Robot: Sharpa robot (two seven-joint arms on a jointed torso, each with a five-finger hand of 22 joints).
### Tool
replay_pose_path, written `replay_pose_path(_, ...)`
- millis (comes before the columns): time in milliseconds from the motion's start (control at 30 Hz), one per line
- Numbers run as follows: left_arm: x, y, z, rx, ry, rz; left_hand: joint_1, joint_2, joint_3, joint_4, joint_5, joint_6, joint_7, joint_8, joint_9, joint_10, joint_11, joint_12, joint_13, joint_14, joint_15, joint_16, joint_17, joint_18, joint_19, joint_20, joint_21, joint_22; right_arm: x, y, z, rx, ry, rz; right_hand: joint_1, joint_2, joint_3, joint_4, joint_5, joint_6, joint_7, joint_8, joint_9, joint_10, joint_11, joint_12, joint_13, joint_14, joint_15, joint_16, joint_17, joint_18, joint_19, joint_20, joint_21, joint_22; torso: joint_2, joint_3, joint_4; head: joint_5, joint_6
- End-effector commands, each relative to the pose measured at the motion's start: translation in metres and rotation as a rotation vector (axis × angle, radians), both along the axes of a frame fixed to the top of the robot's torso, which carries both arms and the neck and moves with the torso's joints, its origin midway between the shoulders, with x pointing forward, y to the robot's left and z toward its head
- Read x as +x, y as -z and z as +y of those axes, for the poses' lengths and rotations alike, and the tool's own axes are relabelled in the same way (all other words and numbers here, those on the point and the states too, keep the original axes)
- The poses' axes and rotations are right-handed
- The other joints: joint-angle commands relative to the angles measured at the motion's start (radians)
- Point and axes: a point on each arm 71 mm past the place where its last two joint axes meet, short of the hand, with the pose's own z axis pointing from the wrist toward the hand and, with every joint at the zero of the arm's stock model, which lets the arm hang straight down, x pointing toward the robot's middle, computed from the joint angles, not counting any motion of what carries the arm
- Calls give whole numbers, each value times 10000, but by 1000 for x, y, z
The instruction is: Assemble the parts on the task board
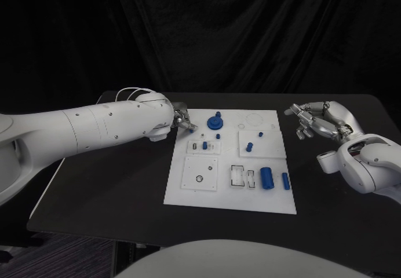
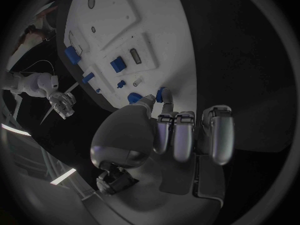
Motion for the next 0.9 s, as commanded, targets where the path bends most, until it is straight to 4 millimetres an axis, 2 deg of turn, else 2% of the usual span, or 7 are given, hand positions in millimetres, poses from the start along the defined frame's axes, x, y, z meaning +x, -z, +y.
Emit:
replay_pose_path(33, -1, 2, -3, -39, 246, 118, 150, -28, 138, -64, 274, 76, 6, -86, -35, 1037, 40, 36, 2634, 1056, 55, 27, 2634, 169, -57, 25, -36, 1102, 0, 2, 0, -45, -11, 164, 31, -21, 48, 37, 25, 51, 2, 22, -16, -52, -11, -53, -7, -73, -15, -34, -3, 64, -88, 9, -61, -6, 2, 0, 12, 1, 0)
replay_pose_path(233, -2, 3, -3, 3, 257, 203, 421, -174, 666, -359, 782, 213, -16, -346, -312, 1037, 18, 36, 2634, 1056, 36, 27, 2634, 168, -53, 5, -47, 1129, 0, 2, 1, -40, -38, 173, 31, -21, 48, 37, 25, 51, 2, 22, -16, -52, -11, -53, -7, -73, -15, -34, -3, 64, -88, 9, -61, -6, 5, 1, 3, 23, 0)
replay_pose_path(367, -2, 4, -3, 5, 268, 232, 470, -263, 924, -486, 934, 296, -28, -411, -395, 1037, 8, 36, 2634, 1056, 28, 27, 2634, 168, -51, -2, -52, 1141, 0, 2, 1, -39, -48, 189, 13, -12, 56, 51, 10, 56, 3, 23, -17, -62, -9, -58, -22, -79, -14, -39, -15, 65, -90, 10, -69, -8, 6, -2, -3, 38, 0)
replay_pose_path(467, -3, 4, -2, 1, 255, 227, 521, -367, 1292, -660, 1199, 385, -43, -459, -452, 1037, -7, 36, 2634, 1056, 14, 27, 2634, 167, -44, -16, -54, 1159, 0, 3, 1, -41, -45, 200, 13, -12, 56, 51, 10, 56, 3, 23, -17, -62, -9, -58, -22, -79, -14, -39, -15, 65, -90, 10, -69, -8, 7, 0, 4, 36, 0)
replay_pose_path(633, -3, 3, -1, -59, 194, 119, 452, -466, 1635, -753, 1305, 503, -57, -474, -484, 1037, -21, 36, 2634, 1056, 3, 27, 2634, 162, -30, -24, -51, 1183, 0, 3, 0, -51, -20, 227, 13, -12, 56, 51, 10, 56, 3, 23, -17, -62, -9, -58, -22, -79, -14, -39, -15, 65, -90, 10, -69, -8, 14, 6, 21, 3, 0)
replay_pose_path(900, -7, 3, 0, -472, 7, 175, 376, -660, 2138, -940, 1309, 639, -67, -577, -636, 1037, -35, 36, 2634, 1056, -13, 27, 2634, 166, -35, -42, -72, 1186, -1, 3, -2, -68, 29, 273, 5, -4, 65, 55, 6, 57, 3, 22, -19, -67, -9, -60, -28, -83, -14, -41, -22, 64, -89, 10, -69, -7, 11, -4, 12, 31, 0)
